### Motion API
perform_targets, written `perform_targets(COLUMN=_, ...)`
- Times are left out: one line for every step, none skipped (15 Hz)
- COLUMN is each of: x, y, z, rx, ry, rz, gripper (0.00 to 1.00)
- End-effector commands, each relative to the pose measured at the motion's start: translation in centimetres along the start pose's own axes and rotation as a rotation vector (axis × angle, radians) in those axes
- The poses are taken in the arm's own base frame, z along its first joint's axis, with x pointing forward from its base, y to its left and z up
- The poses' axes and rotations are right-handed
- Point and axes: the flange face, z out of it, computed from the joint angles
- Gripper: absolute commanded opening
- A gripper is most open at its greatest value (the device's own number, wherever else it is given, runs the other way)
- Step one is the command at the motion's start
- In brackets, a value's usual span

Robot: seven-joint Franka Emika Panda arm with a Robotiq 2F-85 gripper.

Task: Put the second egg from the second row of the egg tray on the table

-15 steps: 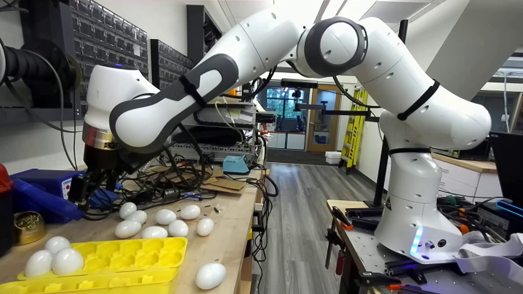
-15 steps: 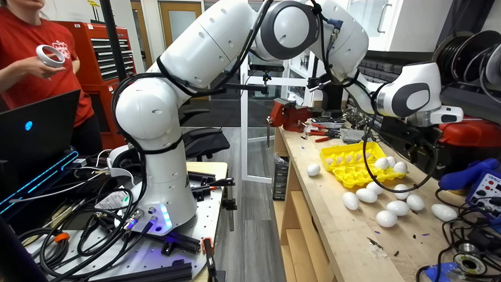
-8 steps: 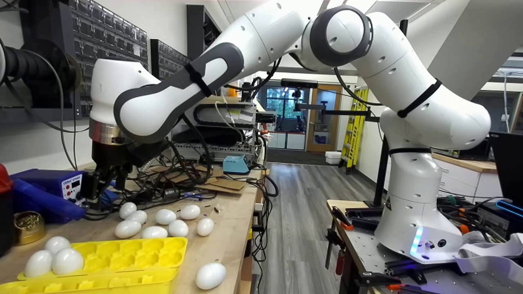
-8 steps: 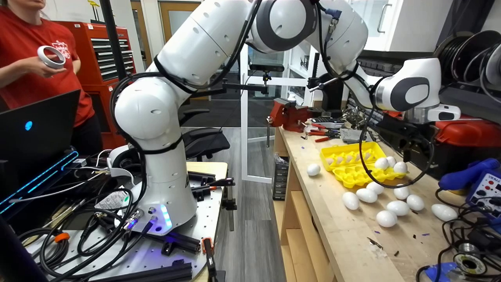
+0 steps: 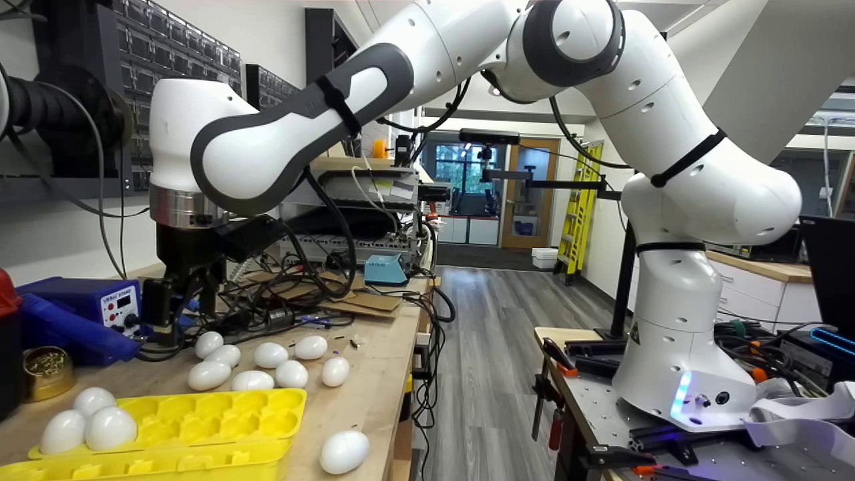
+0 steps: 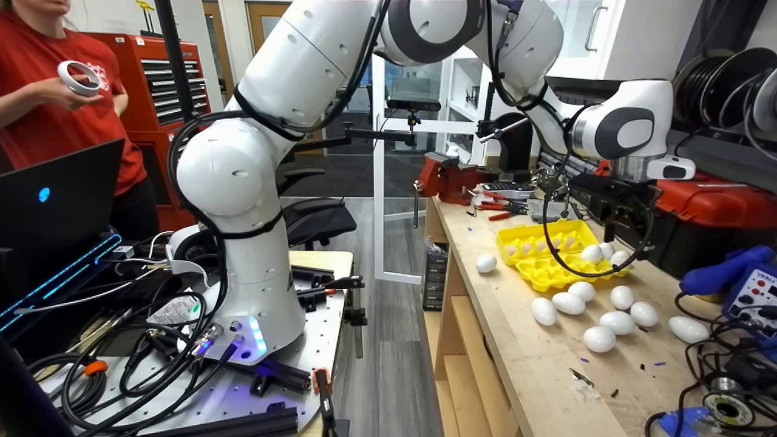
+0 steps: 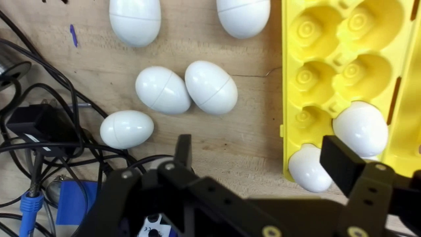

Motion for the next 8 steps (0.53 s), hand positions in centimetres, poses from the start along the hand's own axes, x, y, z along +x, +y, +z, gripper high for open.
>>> perform_targets(x=-1.8, y=-0.3, z=-2.5, rx=0.041, ry=-0.037, rz=-0.017, gripper=1.0)
perform_targets(x=-1.9, y=-0.7, z=-2.8, rx=0.05, ry=-0.036, rz=-0.019, gripper=1.0)
perform_targets(x=-2.0, y=-1.1, z=-2.9, rx=0.055, ry=-0.034, rz=-0.018, gripper=1.0)
perform_targets(x=-2.0, y=-1.7, z=-2.9, rx=0.064, ry=-0.031, rz=-0.019, gripper=1.0)
perform_targets(x=-2.0, y=-2.3, z=-2.9, rx=0.067, ry=-0.027, rz=-0.024, gripper=1.0)
perform_targets(x=-2.0, y=-2.8, z=-2.8, rx=0.067, ry=-0.024, rz=-0.031, gripper=1.0)
perform_targets(x=-2.0, y=-3.3, z=-2.6, rx=0.066, ry=-0.023, rz=-0.037, gripper=1.0)
perform_targets(x=-2.0, y=-3.8, z=-2.4, rx=0.066, ry=-0.021, rz=-0.042, gripper=1.0)
